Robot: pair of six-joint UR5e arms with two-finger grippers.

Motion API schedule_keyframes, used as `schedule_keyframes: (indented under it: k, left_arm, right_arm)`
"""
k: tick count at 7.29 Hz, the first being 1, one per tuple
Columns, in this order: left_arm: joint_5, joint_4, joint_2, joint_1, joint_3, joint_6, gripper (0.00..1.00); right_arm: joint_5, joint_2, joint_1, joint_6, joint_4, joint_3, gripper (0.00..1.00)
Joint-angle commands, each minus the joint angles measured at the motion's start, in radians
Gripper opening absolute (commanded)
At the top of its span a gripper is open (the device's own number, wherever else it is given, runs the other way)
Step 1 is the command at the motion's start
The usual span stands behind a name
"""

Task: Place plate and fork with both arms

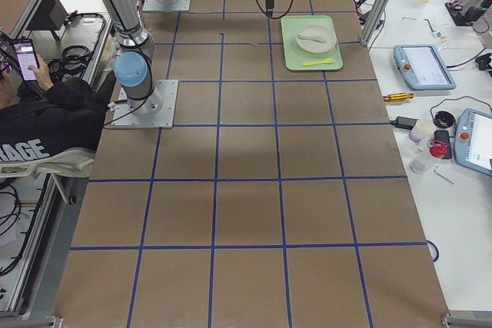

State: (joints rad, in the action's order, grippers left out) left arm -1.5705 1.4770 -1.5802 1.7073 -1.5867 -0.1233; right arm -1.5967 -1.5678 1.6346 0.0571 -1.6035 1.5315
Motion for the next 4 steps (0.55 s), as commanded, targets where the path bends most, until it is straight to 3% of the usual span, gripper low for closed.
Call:
schedule_keyframes:
  k: [1, 4]
  left_arm:
    - [0.001, -0.001, 0.002, -0.001, 0.016, 0.001, 1.0]
    - [0.001, -0.003, -0.003, -0.001, 0.014, 0.002, 1.0]
  right_arm:
    - [0.004, 0.014, 0.005, 0.0, 0.011, 0.007, 1.0]
    - [0.069, 0.017, 0.007, 0.0, 0.01, 0.006, 1.0]
